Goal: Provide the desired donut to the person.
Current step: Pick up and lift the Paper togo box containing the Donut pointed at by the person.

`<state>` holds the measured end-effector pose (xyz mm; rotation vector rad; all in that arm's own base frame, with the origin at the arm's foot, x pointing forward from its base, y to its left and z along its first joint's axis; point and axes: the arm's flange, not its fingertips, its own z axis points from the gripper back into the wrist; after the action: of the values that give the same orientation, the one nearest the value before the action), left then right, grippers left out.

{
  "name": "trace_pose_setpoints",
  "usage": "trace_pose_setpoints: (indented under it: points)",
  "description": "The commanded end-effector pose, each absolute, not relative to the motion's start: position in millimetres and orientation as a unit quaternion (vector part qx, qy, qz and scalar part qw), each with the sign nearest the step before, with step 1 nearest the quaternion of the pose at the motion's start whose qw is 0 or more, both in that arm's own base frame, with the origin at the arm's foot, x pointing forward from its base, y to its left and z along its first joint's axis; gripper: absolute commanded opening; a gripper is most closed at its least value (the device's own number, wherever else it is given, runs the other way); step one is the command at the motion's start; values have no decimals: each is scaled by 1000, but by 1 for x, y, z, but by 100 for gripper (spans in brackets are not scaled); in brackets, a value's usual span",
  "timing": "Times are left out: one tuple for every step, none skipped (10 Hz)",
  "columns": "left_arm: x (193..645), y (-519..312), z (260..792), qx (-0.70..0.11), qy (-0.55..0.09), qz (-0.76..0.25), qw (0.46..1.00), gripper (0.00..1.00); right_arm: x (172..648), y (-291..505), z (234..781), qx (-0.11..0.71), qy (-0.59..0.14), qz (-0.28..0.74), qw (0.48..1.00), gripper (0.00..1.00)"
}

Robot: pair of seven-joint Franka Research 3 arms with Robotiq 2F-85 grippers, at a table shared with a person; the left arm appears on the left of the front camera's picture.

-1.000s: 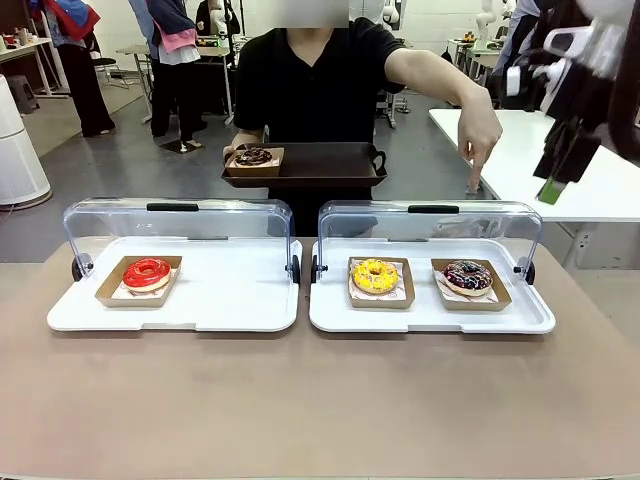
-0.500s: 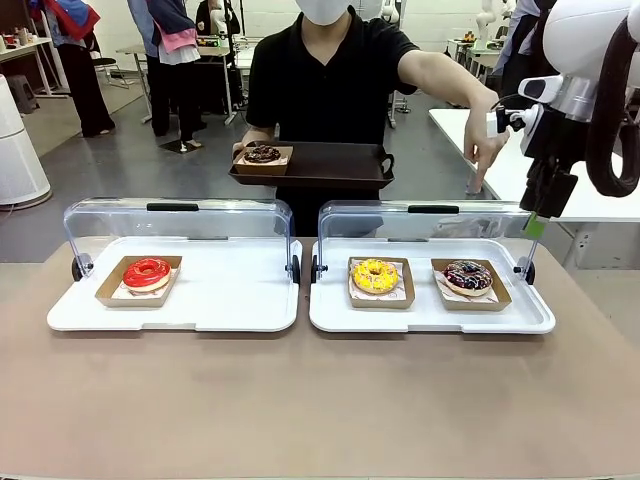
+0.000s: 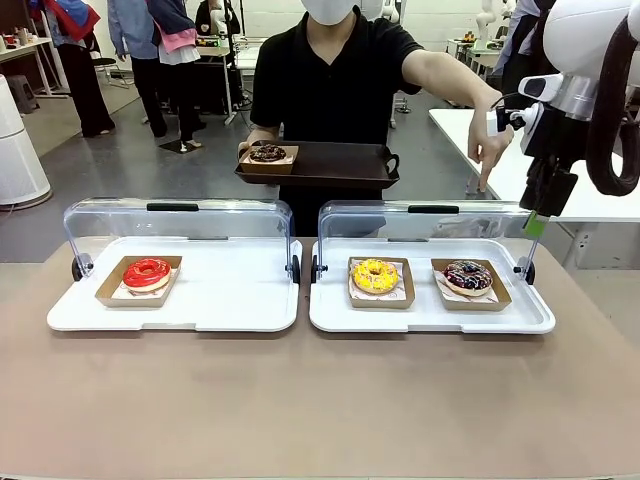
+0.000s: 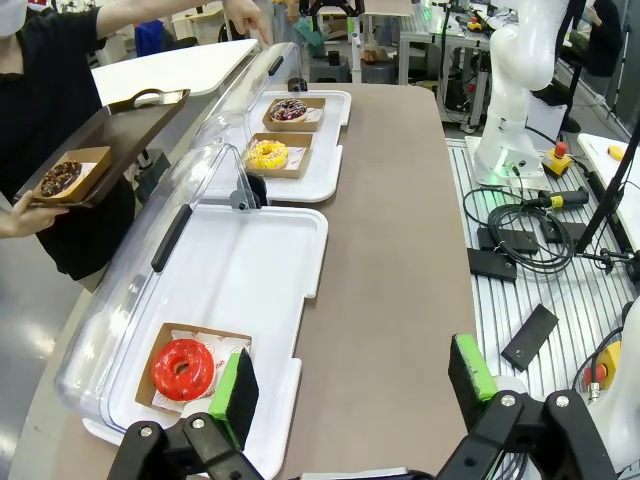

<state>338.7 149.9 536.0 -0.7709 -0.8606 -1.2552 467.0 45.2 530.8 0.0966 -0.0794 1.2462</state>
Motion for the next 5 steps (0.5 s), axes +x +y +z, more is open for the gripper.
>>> trace_pose_setpoints:
  points:
    - [339, 150, 538, -344, -380, -551, 659, 100, 467, 45, 531, 45, -37, 583, 810, 100]
    - [339, 150, 538, -344, -380, -551, 659, 100, 450, 61, 526, 25, -37, 609, 792, 100]
    - [339, 150, 538, -344, -380, -551, 659, 100, 439, 73, 520, 12, -45, 629, 776, 100]
    - [339, 150, 538, -344, -380, -551, 659, 100, 433, 82, 506, 18, -58, 649, 759, 100]
    - [339, 150, 538, -344, -380, -551, 659, 100, 429, 88, 491, 24, -52, 663, 747, 100]
